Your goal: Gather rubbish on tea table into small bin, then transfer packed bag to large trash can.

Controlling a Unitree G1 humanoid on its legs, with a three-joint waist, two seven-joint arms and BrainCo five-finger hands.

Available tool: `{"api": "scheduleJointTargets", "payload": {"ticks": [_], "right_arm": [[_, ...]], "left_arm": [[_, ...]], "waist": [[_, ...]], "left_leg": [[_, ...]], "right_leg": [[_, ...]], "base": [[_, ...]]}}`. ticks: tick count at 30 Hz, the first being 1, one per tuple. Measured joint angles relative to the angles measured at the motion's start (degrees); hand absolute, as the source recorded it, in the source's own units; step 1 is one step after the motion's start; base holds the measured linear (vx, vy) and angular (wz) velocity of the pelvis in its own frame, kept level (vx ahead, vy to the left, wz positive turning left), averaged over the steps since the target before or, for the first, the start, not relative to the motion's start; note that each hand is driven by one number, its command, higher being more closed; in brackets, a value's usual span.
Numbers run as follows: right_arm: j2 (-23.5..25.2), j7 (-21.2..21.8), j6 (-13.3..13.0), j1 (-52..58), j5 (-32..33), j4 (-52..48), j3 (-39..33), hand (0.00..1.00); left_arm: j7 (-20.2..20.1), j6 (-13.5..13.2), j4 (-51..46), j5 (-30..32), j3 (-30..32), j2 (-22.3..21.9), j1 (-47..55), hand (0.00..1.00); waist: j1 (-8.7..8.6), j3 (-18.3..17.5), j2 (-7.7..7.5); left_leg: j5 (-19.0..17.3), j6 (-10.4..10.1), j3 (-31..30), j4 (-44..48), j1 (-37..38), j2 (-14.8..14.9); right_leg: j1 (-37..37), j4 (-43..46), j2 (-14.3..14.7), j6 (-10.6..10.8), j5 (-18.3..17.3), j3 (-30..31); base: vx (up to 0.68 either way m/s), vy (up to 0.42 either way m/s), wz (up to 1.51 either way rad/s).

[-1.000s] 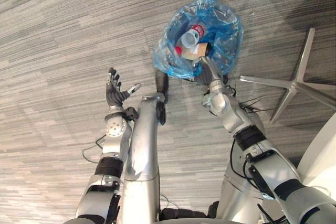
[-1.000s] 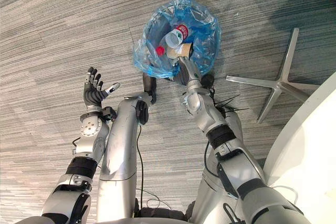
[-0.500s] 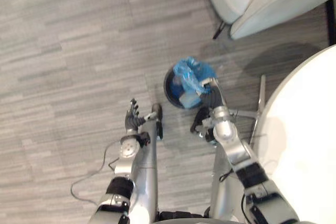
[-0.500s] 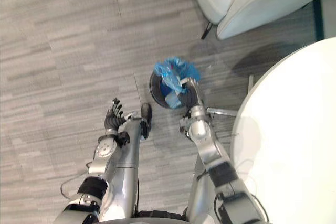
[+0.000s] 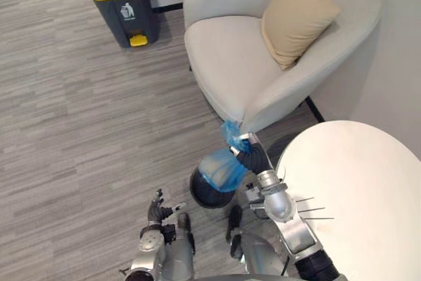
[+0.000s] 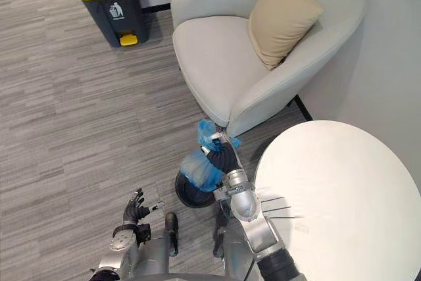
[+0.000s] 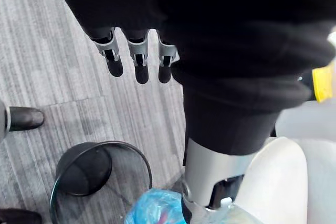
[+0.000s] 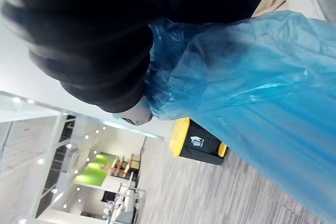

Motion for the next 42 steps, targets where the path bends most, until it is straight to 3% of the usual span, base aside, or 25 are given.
{"api": "scheduleJointTargets", "payload": {"ticks": [1,2,4,5,6,7,8,10,11,12,13,16,17,18,19,22,28,31,32,42], "right_arm": [[0.1,0.1,-0.1,-0.1,0.4,-0.1,0.0,1.0],[-0.1,0.2,-0.2,-0.9,0.7,-0.3,0.7,1.0],[-0.5,0.3,-0.8,-3.4,1.7,-0.8,2.2,1.0],[-2.1,0.4,-1.6,-6.8,2.7,-0.9,3.1,1.0],[-2.6,0.3,-1.8,-8.3,3.1,-0.8,3.1,1.0],[-4.2,0.1,-1.8,-10.7,4.5,-0.7,2.6,1.0],[-5.0,0.0,-1.7,-11.4,5.0,-0.7,2.3,1.0],[-5.8,-0.1,-1.4,-12.3,6.6,-0.5,0.9,1.0],[-6.0,-0.1,-1.3,-13.6,7.2,-0.5,0.2,1.0],[-5.9,-0.1,-1.3,-14.4,8.1,-0.6,-1.0,1.0],[-5.9,-0.1,-1.3,-14.9,8.8,-0.6,-1.1,1.0],[-6.4,0.4,-1.3,-16.6,10.4,-0.6,-1.5,1.0],[-6.4,0.5,-1.3,-16.7,10.9,-0.7,-1.5,1.0],[-6.4,1.2,-1.3,-17.0,11.4,-0.7,-1.6,1.0],[-5.9,1.8,-1.0,-17.3,11.5,-0.6,-1.5,1.0],[-4.0,3.0,-0.9,-18.4,11.9,-0.7,-1.5,1.0],[0.3,5.2,-0.9,-23.2,13.2,-0.8,4.9,1.0],[1.5,6.0,1.1,-23.4,13.6,-0.5,11.3,1.0],[1.5,6.2,1.5,-23.4,13.6,-0.5,12.7,1.0],[1.5,7.2,3.7,-27.1,16.1,-0.5,20.2,1.0]], "left_arm": [[0.0,-0.4,-4.6,0.1,0.0,0.4,1.8,0.0],[0.2,-0.6,-9.3,0.0,0.5,0.6,3.9,0.0],[0.2,-1.0,-13.6,0.0,0.4,0.2,5.6,0.0],[0.2,-1.1,-16.7,-0.1,-0.6,-1.1,7.2,0.0],[0.1,-1.2,-18.0,-0.2,-1.4,-1.5,7.8,0.0],[-0.1,-1.4,-19.3,-0.4,-2.7,-2.4,7.6,0.0],[-0.2,-1.4,-20.8,-0.9,-3.5,-2.8,7.8,0.0],[-1.0,-1.6,-27.3,-1.3,-4.6,-2.8,8.8,0.0],[-1.2,-2.0,-30.5,-1.3,-4.9,-2.2,8.5,0.0],[-1.2,-2.2,-32.3,-1.2,-6.0,-1.2,7.4,0.0],[-1.3,-2.4,-33.0,-1.2,-6.5,-0.6,6.9,0.0],[-1.2,-3.3,-35.3,-0.6,-7.2,0.6,3.0,0.0],[-1.2,-3.5,-35.3,-0.6,-7.8,0.9,1.9,0.0],[-1.1,-3.6,-35.3,0.9,-9.5,1.7,-0.3,0.0],[-1.1,-3.6,-34.8,2.1,-11.5,2.7,-2.8,0.0],[-1.0,-3.6,-33.1,5.2,-15.8,3.6,-6.7,0.0],[-1.0,-2.5,-27.3,8.1,-20.8,3.7,-10.4,0.0],[-0.7,-1.9,-23.9,8.4,-22.7,3.2,-13.2,0.0],[-0.3,-1.9,-23.1,8.9,-22.7,3.3,-13.9,1.0],[1.6,-1.1,-16.0,10.6,-22.7,4.5,-19.0,1.0]], "waist": [[0.6,-0.3,-0.28],[1.75,-1.4,-1.19],[3.71,-2.9,-1.24],[4.8,-3.8,1.5],[4.93,-3.7,2.2],[4.72,-2.8,4.65],[4.53,-2.6,5.51],[4.31,-2.6,5.94],[3.42,-2.6,5.49],[3.05,-3.0,4.78],[2.91,-3.1,4.32],[1.87,-3.3,4.59],[1.71,-3.4,4.66],[0.94,-4.0,5.43],[0.42,-4.3,4.55],[0.04,-5.7,2.98],[-0.15,-7.7,1.26],[-0.42,-8.0,0.91],[-0.6,-8.4,0.9],[-0.95,-8.8,0.68]], "left_leg": [[0.0,0.0,-1.3,0.3,0.3,-1.2],[0.1,-0.1,-2.4,1.6,-1.0,-2.1],[0.7,-1.0,-3.3,3.2,-4.2,-2.1],[3.2,-2.1,-4.6,1.4,-7.3,-1.5],[4.4,-2.5,-5.2,0.3,-8.1,-1.5],[7.1,-2.7,-6.4,-1.4,-8.9,-1.1],[8.7,-3.0,-7.3,-3.0,-8.9,-0.7],[15.7,-5.1,-8.9,-10.9,-6.7,-0.6],[16.5,-7.9,-8.7,-13.0,-6.5,-0.9],[13.2,-3.3,-6.3,-6.9,-7.8,-1.6],[11.1,-1.9,-5.0,-4.2,-8.0,-2.1],[0.7,-1.3,-1.2,3.9,-4.2,-0.3],[-0.2,-1.3,-1.0,3.6,-2.9,0.3],[-1.1,-2.9,-0.9,-1.5,-0.3,0.9],[1.7,-3.9,-1.1,-5.4,0.4,-0.5],[6.6,-2.5,-1.6,-13.2,3.8,-3.5],[10.0,-2.0,-0.1,-19.0,6.9,-5.0],[10.1,-2.0,0.6,-19.5,8.9,-4.7],[10.2,-2.2,1.0,-20.0,9.5,-4.4],[11.1,-3.5,2.5,-21.3,10.6,-1.5]], "right_leg": [[2.0,8.1,-0.7,3.1,-3.4,1.8],[5.0,8.2,-0.6,3.6,-5.3,4.8],[6.9,0.7,0.8,3.2,-8.7,6.1],[8.1,-8.3,2.8,2.7,-8.9,5.3],[9.1,-11.5,3.2,1.6,-9.3,5.2],[9.8,-14.9,4.3,-1.8,-8.1,4.0],[9.9,-15.3,4.7,-2.2,-7.5,2.9],[9.2,-14.8,4.8,-3.7,-6.6,0.2],[8.3,-14.9,3.8,-4.9,-6.2,-2.5],[7.2,-15.2,2.3,-5.0,-5.1,-3.7],[6.9,-15.5,1.4,-4.9,-4.3,-3.9],[6.6,-19.2,-1.0,-3.8,0.0,-5.8],[6.8,-20.0,-1.2,-3.3,0.6,-6.1],[7.1,-21.5,-1.1,-2.2,1.6,-7.1],[7.7,-23.6,-1.9,-1.5,3.5,-7.3],[11.0,-30.6,-3.2,0.4,8.0,-8.3],[12.9,-35.5,-3.5,0.9,11.6,-6.2],[14.3,-36.0,-2.9,0.7,11.9,-5.0],[14.7,-36.5,-2.5,0.2,12.2,-4.6],[14.7,-38.0,1.1,-1.3,13.5,-2.3]], "base": [[-0.04,-0.063,0.94],[-0.09,-0.111,0.74],[-0.19,-0.101,0.18],[-0.28,-0.064,0.02],[-0.26,-0.033,0.28],[-0.23,-0.067,0.44],[-0.33,-0.101,0.65],[-0.37,-0.101,0.71],[-0.37,-0.059,0.88],[-0.34,-0.05,0.79],[-0.23,-0.021,0.55],[-0.18,0.084,0.45],[-0.18,0.159,0.39],[-0.19,0.204,0.48],[-0.15,0.173,0.42],[-0.07,0.195,0.27],[-0.04,0.095,-0.09],[-0.03,0.002,-0.15],[-0.03,-0.011,-0.2],[-0.03,-0.038,-0.15]]}}
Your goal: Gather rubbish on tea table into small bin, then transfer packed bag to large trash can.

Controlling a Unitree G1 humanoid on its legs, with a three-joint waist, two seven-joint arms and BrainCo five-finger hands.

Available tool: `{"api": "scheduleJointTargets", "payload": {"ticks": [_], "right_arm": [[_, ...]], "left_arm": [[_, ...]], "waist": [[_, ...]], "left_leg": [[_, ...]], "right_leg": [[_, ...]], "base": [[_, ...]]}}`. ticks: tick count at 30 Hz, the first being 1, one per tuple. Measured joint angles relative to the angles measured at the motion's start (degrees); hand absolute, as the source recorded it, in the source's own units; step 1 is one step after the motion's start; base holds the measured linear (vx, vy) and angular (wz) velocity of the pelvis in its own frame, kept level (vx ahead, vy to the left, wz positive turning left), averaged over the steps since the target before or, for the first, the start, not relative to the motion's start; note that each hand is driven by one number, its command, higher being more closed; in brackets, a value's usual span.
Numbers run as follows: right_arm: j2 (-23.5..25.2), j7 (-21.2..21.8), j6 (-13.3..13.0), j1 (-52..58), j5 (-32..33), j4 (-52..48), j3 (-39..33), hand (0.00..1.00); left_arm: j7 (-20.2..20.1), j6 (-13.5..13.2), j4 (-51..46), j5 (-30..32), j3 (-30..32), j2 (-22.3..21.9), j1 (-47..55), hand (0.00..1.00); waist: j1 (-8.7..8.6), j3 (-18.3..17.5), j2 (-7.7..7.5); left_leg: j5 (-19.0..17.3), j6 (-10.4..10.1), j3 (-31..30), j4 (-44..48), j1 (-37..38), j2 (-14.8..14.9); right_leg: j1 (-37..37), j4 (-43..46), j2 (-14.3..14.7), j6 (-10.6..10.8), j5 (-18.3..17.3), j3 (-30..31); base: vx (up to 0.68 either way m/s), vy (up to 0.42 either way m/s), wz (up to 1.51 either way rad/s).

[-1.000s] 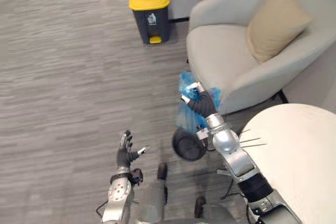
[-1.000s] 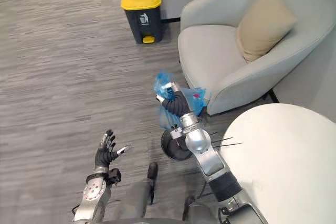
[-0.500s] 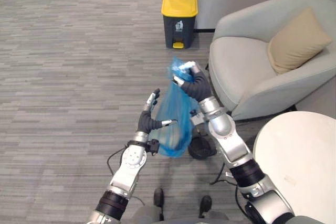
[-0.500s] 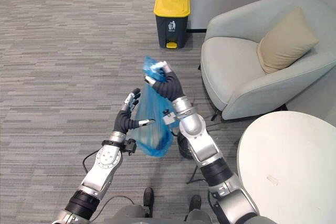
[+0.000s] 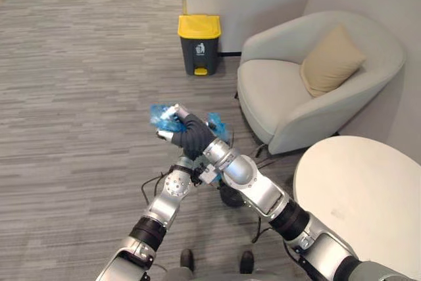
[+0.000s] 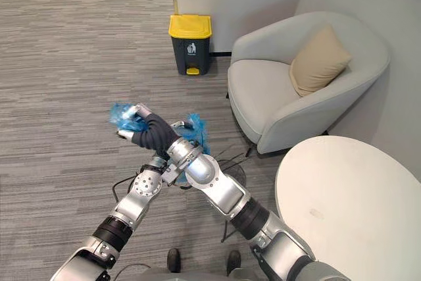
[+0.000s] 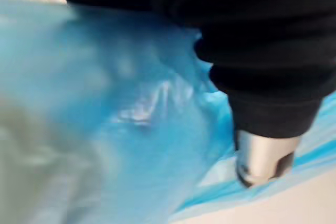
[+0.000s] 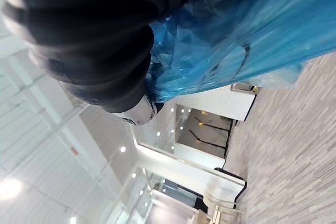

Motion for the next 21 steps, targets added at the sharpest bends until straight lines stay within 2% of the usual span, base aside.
{"api": "scheduleJointTargets", "payload": {"ticks": [2,3,9,12,16,18,21], "right_arm": [[0.0,0.4,0.0,-0.6,0.0,0.0,0.4,1.0],[-0.1,0.5,0.0,-0.6,0.0,0.0,1.0,0.0],[-0.7,0.7,-1.2,0.7,-0.9,0.1,1.3,0.0],[-0.7,0.6,-2.4,5.4,-4.6,0.1,-0.1,0.0],[-1.5,0.3,-3.7,13.1,-12.3,-0.3,-5.2,0.0],[-3.7,-1.2,-4.7,18.1,-19.4,-1.3,-9.8,0.0],[-7.4,-3.3,-6.0,24.4,-25.1,-3.7,-15.4,0.0]], "left_arm": [[0.0,-0.1,0.0,0.0,-0.4,0.0,-0.1,1.0],[0.1,-0.2,0.0,0.0,-0.7,-0.1,-0.2,1.0],[1.2,0.2,0.0,-0.2,-1.2,-1.6,0.6,1.0],[1.4,0.7,-1.5,-0.7,-0.4,-2.8,2.8,1.0],[2.1,0.7,-2.8,-0.7,2.5,-3.4,7.2,1.0],[2.3,0.8,-4.6,-0.8,5.9,-3.2,10.6,1.0],[2.3,0.7,-7.8,-1.4,10.5,-3.2,15.1,1.0]], "waist": [[0.0,0.0,-0.04],[-0.11,0.0,-0.04],[-0.23,-0.1,0.02],[-0.31,-0.1,0.02],[-0.61,-0.1,0.02],[-0.73,-0.1,0.02],[-0.74,-0.1,0.03]], "left_leg": [[0.1,-0.2,0.1,0.0,0.0,0.6],[0.2,-0.3,0.2,0.0,0.0,0.9],[0.3,-0.5,0.0,0.0,0.2,2.0],[0.3,-0.5,0.0,0.0,0.6,2.0],[0.3,-0.5,0.0,-0.4,1.3,2.0],[0.0,-0.6,0.2,-0.5,1.4,2.2],[0.0,-0.6,0.6,-0.5,1.7,1.7]], "right_leg": [[0.0,-0.4,0.5,-0.5,0.4,0.1],[0.1,-0.5,0.7,-0.6,0.4,0.2],[0.3,-0.6,1.8,-0.8,0.5,0.3],[0.7,-0.6,1.8,-0.8,0.5,0.3],[1.4,-0.7,1.7,-0.7,0.5,0.5],[1.4,-0.7,1.7,0.2,-0.1,0.7],[1.5,-0.7,1.5,0.2,-0.2,1.1]], "base": [[0.0,-0.028,-0.09],[0.0,-0.017,-0.06],[0.0,-0.006,-0.01],[0.0,0.0,0.0],[-0.03,0.017,0.0],[-0.04,0.009,0.0],[-0.01,0.018,-0.05]]}}
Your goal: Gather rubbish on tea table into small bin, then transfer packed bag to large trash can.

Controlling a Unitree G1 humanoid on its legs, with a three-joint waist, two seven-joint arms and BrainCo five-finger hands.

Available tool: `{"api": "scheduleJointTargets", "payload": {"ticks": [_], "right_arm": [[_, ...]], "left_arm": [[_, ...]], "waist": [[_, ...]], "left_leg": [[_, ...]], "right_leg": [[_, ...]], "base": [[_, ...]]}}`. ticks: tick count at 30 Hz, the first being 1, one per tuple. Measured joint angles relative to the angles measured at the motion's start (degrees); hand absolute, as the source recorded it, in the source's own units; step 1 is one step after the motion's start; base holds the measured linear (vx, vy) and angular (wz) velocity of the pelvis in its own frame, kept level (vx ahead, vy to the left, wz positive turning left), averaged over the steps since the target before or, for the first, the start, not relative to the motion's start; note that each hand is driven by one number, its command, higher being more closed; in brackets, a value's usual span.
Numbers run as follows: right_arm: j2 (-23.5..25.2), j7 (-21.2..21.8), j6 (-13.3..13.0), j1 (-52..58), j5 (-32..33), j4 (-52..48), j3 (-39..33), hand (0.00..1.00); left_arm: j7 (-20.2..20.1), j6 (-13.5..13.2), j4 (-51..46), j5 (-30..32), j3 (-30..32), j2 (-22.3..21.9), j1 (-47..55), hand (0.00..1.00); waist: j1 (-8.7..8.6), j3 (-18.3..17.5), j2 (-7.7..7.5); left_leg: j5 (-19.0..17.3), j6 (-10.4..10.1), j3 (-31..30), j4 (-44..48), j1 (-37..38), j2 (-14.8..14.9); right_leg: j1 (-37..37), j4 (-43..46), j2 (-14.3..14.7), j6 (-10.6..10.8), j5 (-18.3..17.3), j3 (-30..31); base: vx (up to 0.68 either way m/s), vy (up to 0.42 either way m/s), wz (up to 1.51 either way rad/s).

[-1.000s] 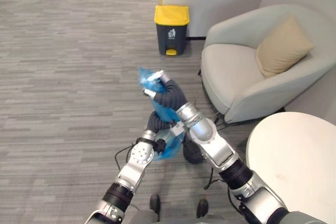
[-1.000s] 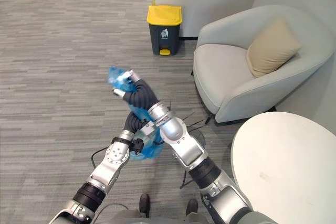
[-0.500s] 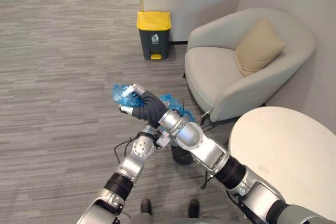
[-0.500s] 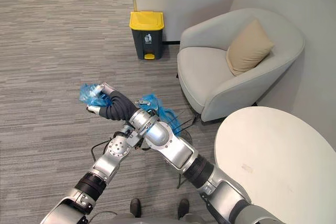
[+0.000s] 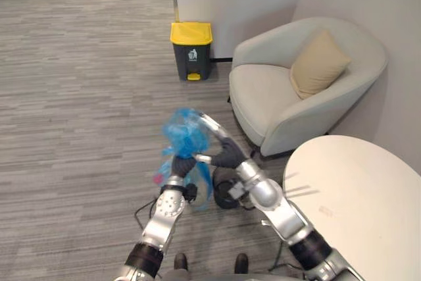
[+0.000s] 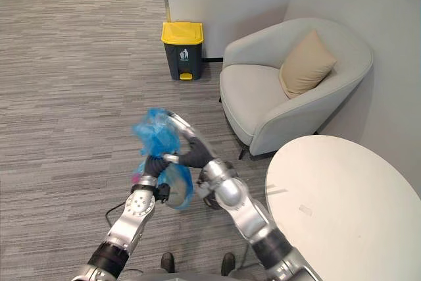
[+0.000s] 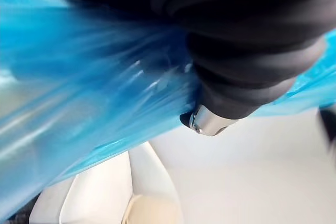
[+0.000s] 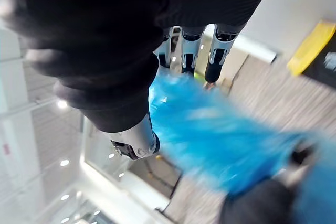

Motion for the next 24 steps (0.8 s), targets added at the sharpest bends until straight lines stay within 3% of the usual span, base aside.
{"api": "scheduleJointTargets", "payload": {"ticks": [5,8,10,13,20,21,22,23,24], "right_arm": [[-4.8,0.0,-1.2,10.9,-2.7,-1.4,-9.6,0.0],[-5.3,2.2,-1.8,18.0,0.5,1.9,-13.5,0.0],[-4.9,5.3,-1.2,21.5,5.6,12.3,-17.1,0.0],[-4.7,7.2,-0.2,23.2,7.6,20.2,-20.2,0.0],[-1.8,6.0,1.4,25.2,9.3,31.4,-28.8,0.0],[-1.2,4.7,1.5,25.3,9.6,31.4,-28.9,0.0],[-0.9,4.4,1.5,25.3,9.7,31.4,-28.9,0.0],[-0.4,3.6,1.5,25.3,9.8,30.8,-28.9,0.0],[-0.1,2.6,1.5,24.9,9.9,30.0,-28.9,0.0]], "left_arm": [[-0.3,-0.1,-1.6,-0.5,6.4,0.4,6.4,1.0],[-2.0,-0.1,-1.1,-1.8,10.3,1.2,10.7,1.0],[-3.9,-0.1,2.2,-2.8,13.4,1.7,12.8,1.0],[-5.3,-0.2,5.7,-3.8,15.7,1.9,15.3,1.0],[-9.0,0.0,13.7,-3.9,19.2,1.3,19.3,1.0],[-9.0,0.0,13.7,-3.8,19.4,0.9,19.7,1.0],[-9.1,0.0,13.6,-3.8,19.4,0.8,20.2,1.0],[-9.2,0.0,13.6,-3.8,19.4,0.5,20.2,1.0],[-9.5,0.1,13.4,-3.8,19.6,-0.1,20.2,1.0]], "waist": [[-0.29,-0.1,0.19],[-1.06,-0.4,0.42],[-0.96,-0.9,1.08],[-0.96,-1.2,1.77],[-1.04,0.0,3.34],[-1.08,0.6,3.4],[-1.05,0.6,3.3],[-1.05,0.5,3.07],[-0.76,0.7,3.46]], "left_leg": [[0.2,0.1,0.3,0.0,0.5,-0.2],[0.2,0.0,0.0,0.0,0.5,-0.2],[0.0,-0.2,-0.7,0.0,0.5,-0.3],[-0.3,-0.1,-1.2,0.0,0.1,-0.5],[-0.7,0.0,-5.2,3.5,-6.6,-1.5],[-2.3,2.3,-3.6,6.1,-8.5,-1.3],[-2.8,3.1,-1.8,6.8,-9.2,-1.0],[-3.6,4.1,3.0,8.3,-10.6,-0.2],[-4.7,5.6,11.9,13.2,-12.8,2.4]], "right_leg": [[0.3,-0.1,-0.1,0.1,-0.1,0.4],[0.8,-0.7,-0.1,0.1,0.0,0.0],[1.3,-0.9,-0.2,0.2,-0.1,-0.7],[1.5,-1.0,-0.3,0.0,-0.8,-1.2],[-0.6,1.1,-2.1,1.2,-2.9,-7.6],[-0.7,2.8,-3.1,1.6,-4.2,-10.4],[-1.0,3.3,-3.5,1.5,-4.5,-11.3],[-1.7,3.8,-4.6,1.7,-5.0,-13.1],[-2.5,4.6,-5.5,2.2,-5.4,-15.0]], "base": [[0.0,0.008,-0.03],[0.01,0.004,0.05],[0.0,0.008,0.16],[-0.02,0.01,0.13],[-0.02,0.023,0.51],[-0.03,0.048,1.01],[0.01,0.066,0.96],[0.07,0.107,0.88],[0.09,0.11,0.86]]}}
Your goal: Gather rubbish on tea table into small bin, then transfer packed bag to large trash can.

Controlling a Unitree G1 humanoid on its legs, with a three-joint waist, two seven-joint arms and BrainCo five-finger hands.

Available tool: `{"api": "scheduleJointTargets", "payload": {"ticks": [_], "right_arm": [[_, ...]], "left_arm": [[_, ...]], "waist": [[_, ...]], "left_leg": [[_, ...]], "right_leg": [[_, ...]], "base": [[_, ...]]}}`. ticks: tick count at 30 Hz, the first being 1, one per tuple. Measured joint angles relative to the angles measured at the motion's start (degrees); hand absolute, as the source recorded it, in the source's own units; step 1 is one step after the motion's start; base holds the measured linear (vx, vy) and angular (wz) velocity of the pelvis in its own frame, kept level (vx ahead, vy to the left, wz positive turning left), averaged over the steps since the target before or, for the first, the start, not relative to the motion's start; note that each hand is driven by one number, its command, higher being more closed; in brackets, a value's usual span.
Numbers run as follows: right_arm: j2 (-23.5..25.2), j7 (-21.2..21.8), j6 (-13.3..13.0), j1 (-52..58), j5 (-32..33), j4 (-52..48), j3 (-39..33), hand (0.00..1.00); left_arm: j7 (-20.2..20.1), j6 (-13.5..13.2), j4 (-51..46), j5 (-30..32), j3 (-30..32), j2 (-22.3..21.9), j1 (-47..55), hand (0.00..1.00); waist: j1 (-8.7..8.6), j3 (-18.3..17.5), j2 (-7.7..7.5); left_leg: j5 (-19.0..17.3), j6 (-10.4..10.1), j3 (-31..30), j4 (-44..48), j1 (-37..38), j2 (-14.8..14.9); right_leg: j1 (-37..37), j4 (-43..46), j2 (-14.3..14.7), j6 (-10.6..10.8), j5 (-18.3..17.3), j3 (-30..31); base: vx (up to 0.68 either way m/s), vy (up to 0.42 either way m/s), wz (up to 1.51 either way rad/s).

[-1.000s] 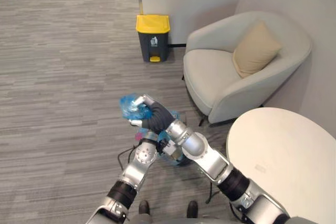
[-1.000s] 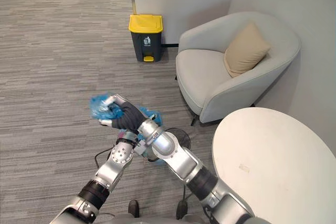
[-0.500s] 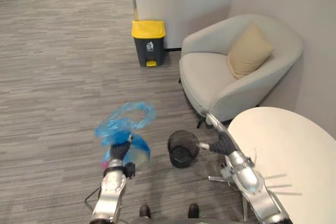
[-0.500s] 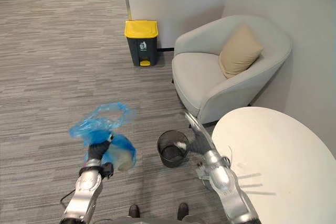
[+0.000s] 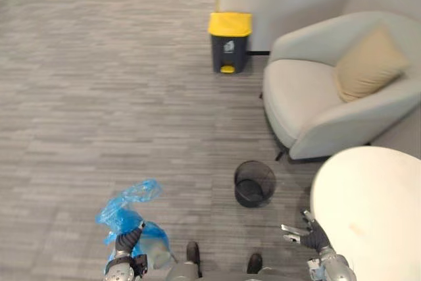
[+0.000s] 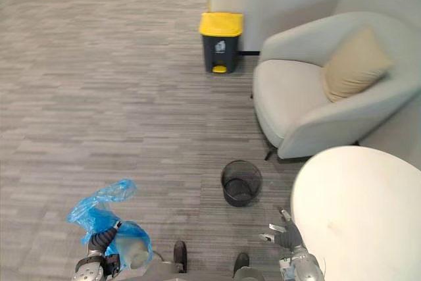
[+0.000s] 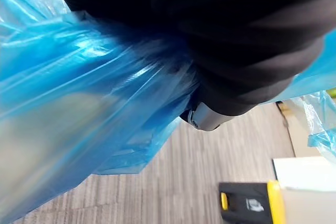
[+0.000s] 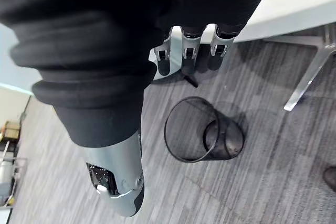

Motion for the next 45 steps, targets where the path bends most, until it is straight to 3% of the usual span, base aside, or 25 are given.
{"api": "scheduleJointTargets", "payload": {"ticks": [3,7,8,9,11,14,18,20,22,23,24,26,27,29,32,34,36,37,38,39,40,41,42,43,45], "right_arm": [[1.3,-0.2,0.9,-1.7,0.0,-0.6,0.1,0.0],[2.7,-0.3,1.4,-2.2,-0.7,-1.7,0.0,0.0],[3.0,-0.4,1.6,-2.2,-0.8,-1.7,0.0,0.0],[3.4,-0.4,1.9,-1.7,-0.7,-1.8,0.0,0.0],[4.2,-0.4,2.2,-2.3,-0.7,-1.8,0.3,0.0],[5.6,-0.5,2.2,-2.0,-0.7,-1.6,0.2,0.0],[5.4,-1.6,2.3,-1.9,-0.7,-0.6,0.0,0.0],[4.8,-1.6,3.0,-1.9,-0.8,0.9,0.0,0.0],[4.4,-1.6,3.4,-0.7,-0.8,0.5,0.3,0.0],[3.7,-1.5,3.4,-0.8,-0.7,-0.1,0.3,0.0],[3.5,-1.4,3.4,-1.0,-0.8,-0.6,0.3,0.0],[2.3,-1.3,3.3,-1.2,-0.8,-4.4,0.4,0.0],[1.3,-1.5,3.3,-1.4,-0.8,-5.8,0.2,0.0],[1.5,-1.8,3.3,-1.5,-0.7,-7.1,-0.1,0.0],[0.9,-2.6,3.3,-1.4,-0.7,-10.8,-0.9,0.0],[0.5,-2.7,3.2,-2.6,-0.8,-11.2,-1.6,0.0],[0.0,-2.8,3.2,-2.7,-0.9,-11.1,-1.2,0.0],[-0.5,-2.8,3.3,-2.0,-1.3,-10.8,-1.2,0.0],[0.3,-2.9,3.5,-2.1,-1.3,-10.0,-1.2,0.0],[2.0,-2.9,3.5,-1.7,-1.3,-9.7,-0.9,0.0],[2.7,-2.9,3.5,-1.8,-1.3,-9.7,-0.5,0.0],[3.0,-2.9,3.5,-2.0,-1.3,-9.7,0.1,0.0],[3.1,-2.9,3.4,-2.1,-1.4,-9.8,0.2,0.0],[3.7,-2.9,3.3,-2.0,-1.4,-9.7,0.2,0.0],[4.2,-3.0,3.3,-1.9,-1.7,-9.9,1.2,0.0]], "left_arm": [[-0.4,0.1,0.0,0.0,0.3,-0.1,0.7,1.0],[-0.7,0.1,-1.1,0.1,0.2,0.1,1.3,1.0],[-0.7,0.1,-1.5,0.0,0.1,0.3,1.5,1.0],[-0.6,0.1,-2.2,0.0,-0.3,0.4,1.5,1.0],[-0.6,0.1,-3.1,0.0,-1.6,0.9,1.4,1.0],[-0.5,0.1,-3.1,0.0,-2.9,2.5,0.3,1.0],[-0.5,0.1,-2.6,0.0,-3.5,2.7,-3.3,1.0],[-0.3,0.0,-2.4,0.0,-3.7,2.9,-4.8,1.0],[-0.3,0.0,-2.4,0.1,-3.9,2.5,-4.2,1.0],[-0.3,0.1,-2.4,0.0,-3.6,1.4,-3.7,1.0],[-0.4,0.1,-2.7,0.0,-3.6,0.8,-3.6,1.0],[-0.4,0.2,-2.8,0.0,-2.5,-2.2,-2.1,1.0],[-0.5,0.5,-2.6,0.0,-2.6,-3.5,-1.1,1.0],[-0.6,0.5,-2.8,0.0,-3.0,-4.0,-1.4,1.0],[-0.8,0.0,-4.1,0.0,-3.1,-4.1,-1.3,1.0],[-0.8,0.0,-5.8,0.0,-3.1,-4.7,-1.2,1.0],[-0.5,0.0,-6.8,0.0,-3.8,-4.8,-0.9,1.0],[-0.5,-0.1,-7.4,0.0,-4.9,-5.2,0.7,1.0],[-0.5,0.1,-7.4,0.0,-4.9,-5.1,1.2,1.0],[-0.4,0.1,-7.5,0.0,-5.0,-4.6,1.0,1.0],[-0.3,0.1,-8.2,0.0,-4.9,-4.0,0.6,1.0],[-0.3,0.1,-8.9,0.0,-5.4,-3.1,0.0,1.0],[-0.3,0.2,-9.2,0.1,-5.8,-2.7,-0.4,1.0],[-0.2,0.4,-9.4,0.1,-6.7,-1.5,-1.6,1.0],[0.5,0.6,-9.6,0.0,-7.2,-0.8,-2.4,1.0]], "waist": [[0.68,0.7,-0.25],[1.29,2.2,-1.83],[1.17,2.3,-2.04],[0.37,2.7,-3.01],[-0.38,4.4,-1.98],[-2.06,5.4,-2.58],[-4.27,5.8,-2.1],[-5.26,6.0,-1.88],[-5.91,5.4,-0.95],[-6.44,5.2,0.5],[-6.0,5.4,1.41],[-4.48,5.6,3.89],[-3.17,5.9,4.46],[-2.25,6.6,3.33],[0.02,7.3,1.66],[3.03,7.3,1.53],[3.84,6.9,2.0],[4.74,5.3,3.89],[4.75,4.5,3.53],[4.66,3.4,0.51],[4.73,3.1,-1.07],[4.31,3.4,-2.41],[4.28,3.5,-2.8],[4.02,3.7,-3.06],[2.72,4.0,-2.8]], "left_leg": [[-0.9,-1.3,4.6,3.2,-0.4,1.1],[-9.7,-1.0,5.0,12.3,-2.1,0.0],[-11.0,-0.9,4.9,13.2,-1.9,-0.6],[-13.7,-1.0,4.3,14.3,-1.5,-1.4],[-15.1,0.6,1.8,15.7,-0.2,-1.4],[-16.5,-0.2,-0.5,13.7,3.6,-1.6],[-18.3,-2.5,-3.5,10.8,9.3,-2.9],[-20.1,-5.4,-5.5,9.5,13.2,-3.6],[-21.9,-8.1,-7.2,7.9,17.6,-2.9],[-22.2,-9.0,-7.3,13.8,17.2,-0.1],[-21.5,-9.4,-7.0,19.4,15.2,1.9],[-11.3,-6.1,-7.1,39.4,7.1,8.0],[-10.2,-6.3,-7.2,48.8,3.8,10.8],[-12.8,-5.7,-6.5,54.8,0.0,11.1],[-16.1,-3.5,-3.6,50.3,-7.4,8.3],[-16.2,-4.1,-7.1,36.1,-14.1,4.2],[-14.1,-6.5,-12.7,23.6,-15.1,0.4],[-9.5,-6.6,-17.9,18.9,-15.3,0.0],[-8.3,-5.7,-17.6,21.3,-15.2,-0.7],[-11.5,-3.9,-14.7,23.8,-14.6,-1.9],[-13.0,-2.0,-12.9,25.5,-13.7,-2.2],[-15.2,-1.1,-11.7,26.6,-11.6,-2.5],[-16.6,-1.0,-11.2,26.4,-9.9,-2.6],[-19.0,-0.8,-10.5,24.9,-5.5,-2.7],[-20.5,-0.6,-9.9,20.7,3.0,-2.6]], "right_leg": [[0.5,2.0,-1.6,1.0,-0.8,-1.3],[0.7,9.2,-6.4,4.0,-6.3,-1.6],[0.5,11.5,-7.7,3.4,-7.4,-1.6],[-1.0,17.8,-9.9,-0.8,-9.4,-0.9],[-9.9,35.0,-10.7,-4.2,-7.9,7.0],[-14.7,35.7,-5.8,-1.2,-12.4,9.5],[-20.2,22.3,-0.8,0.1,-9.3,9.3],[-20.9,16.5,-0.3,-1.7,-4.7,9.7],[-21.5,20.8,0.4,-5.0,-1.7,8.9],[-20.7,24.6,1.8,-5.9,-3.6,7.3],[-20.1,25.2,2.9,-7.0,-4.8,6.9],[-16.7,24.0,6.8,-9.0,-7.4,7.9],[-12.4,20.8,9.3,-9.6,-7.8,9.9],[-4.6,15.2,10.5,-9.7,-7.9,13.1],[5.8,7.0,10.4,-10.8,-8.6,18.6],[9.7,4.5,9.5,-9.1,-11.2,22.2],[11.1,5.0,8.8,-5.9,-14.9,23.9],[11.9,7.9,9.4,-4.5,-19.7,26.7],[12.3,9.8,8.6,-3.8,-21.7,27.8],[11.6,13.2,5.8,-2.7,-22.9,28.5],[10.5,17.9,4.5,-2.2,-22.7,28.5],[7.4,26.5,3.6,0.3,-21.3,28.2],[5.0,33.3,3.2,3.3,-19.4,28.1],[-0.9,47.9,2.6,5.9,-16.9,27.9],[-7.2,57.9,2.1,2.3,-18.2,23.9]], "base": [[0.11,0.106,0.42],[0.11,0.187,0.19],[0.19,0.159,0.33],[0.2,0.105,0.29],[0.23,0.17,0.2],[0.28,0.07,0.26],[0.41,-0.033,0.45],[0.59,-0.139,0.76],[0.68,-0.224,0.73],[0.68,-0.237,0.45],[0.72,-0.254,-0.1],[0.66,-0.213,-0.77],[0.69,-0.157,-1.03],[0.72,-0.148,-0.8],[0.63,-0.031,-0.8],[0.58,0.139,-1.11],[0.53,0.26,-1.0],[0.58,0.337,-0.96],[0.65,0.328,-1.01],[0.7,0.269,-0.64],[0.83,0.282,-0.61],[0.67,0.224,-0.48],[0.61,0.198,-0.5],[0.55,0.148,-0.35],[0.51,0.1,-0.21]]}}
